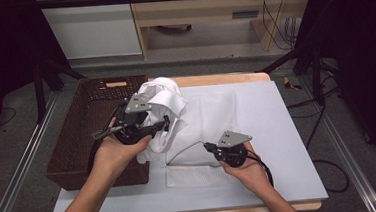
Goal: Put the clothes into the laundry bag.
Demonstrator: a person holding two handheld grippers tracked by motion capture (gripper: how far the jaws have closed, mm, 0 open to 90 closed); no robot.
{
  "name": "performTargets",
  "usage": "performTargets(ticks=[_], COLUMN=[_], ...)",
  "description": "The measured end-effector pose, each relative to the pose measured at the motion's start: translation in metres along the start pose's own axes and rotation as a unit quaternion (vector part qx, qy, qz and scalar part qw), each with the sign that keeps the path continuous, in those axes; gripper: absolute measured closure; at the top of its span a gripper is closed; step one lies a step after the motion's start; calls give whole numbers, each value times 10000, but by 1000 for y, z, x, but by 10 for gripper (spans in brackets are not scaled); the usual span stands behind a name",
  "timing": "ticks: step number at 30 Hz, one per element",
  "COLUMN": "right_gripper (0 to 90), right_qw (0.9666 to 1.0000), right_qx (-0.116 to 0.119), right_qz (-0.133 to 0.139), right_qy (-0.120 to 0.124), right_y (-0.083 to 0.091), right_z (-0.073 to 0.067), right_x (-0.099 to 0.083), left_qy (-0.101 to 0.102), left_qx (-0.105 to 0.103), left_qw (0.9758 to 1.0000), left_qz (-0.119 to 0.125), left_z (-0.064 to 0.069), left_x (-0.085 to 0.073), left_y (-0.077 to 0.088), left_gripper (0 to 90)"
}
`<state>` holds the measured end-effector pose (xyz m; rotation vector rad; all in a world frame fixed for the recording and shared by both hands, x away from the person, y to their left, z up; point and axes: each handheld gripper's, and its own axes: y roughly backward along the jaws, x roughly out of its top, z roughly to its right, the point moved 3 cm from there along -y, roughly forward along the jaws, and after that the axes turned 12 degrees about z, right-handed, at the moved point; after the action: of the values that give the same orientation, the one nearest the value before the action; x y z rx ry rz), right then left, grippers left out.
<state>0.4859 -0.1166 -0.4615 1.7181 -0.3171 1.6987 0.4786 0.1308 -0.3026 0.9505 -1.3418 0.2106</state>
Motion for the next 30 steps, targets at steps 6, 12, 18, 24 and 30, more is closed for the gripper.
performTargets(ticks=[6,12,18,24,30], right_gripper=[890,890,890,890,890], right_qw=[9989,9976,9966,9949,9953], right_qx=[204,314,340,445,460], right_qz=[-158,-332,-405,-488,-441], right_qy=[-396,-512,-627,-767,-731], right_y=[-1,2,-1,-10,-13], right_z=[9,17,23,27,29], right_x=[1,10,14,13,23], left_qy=[56,17,12,-17,-23], left_qx=[-287,-409,-538,-764,-918], left_qw=[9995,9991,9985,9970,9957], left_qz=[112,104,65,-81,-110], left_z=[12,27,42,52,60], left_x=[-8,-11,-17,-27,-31], left_y=[4,9,10,5,1], left_gripper=[725,725,726,725,725])
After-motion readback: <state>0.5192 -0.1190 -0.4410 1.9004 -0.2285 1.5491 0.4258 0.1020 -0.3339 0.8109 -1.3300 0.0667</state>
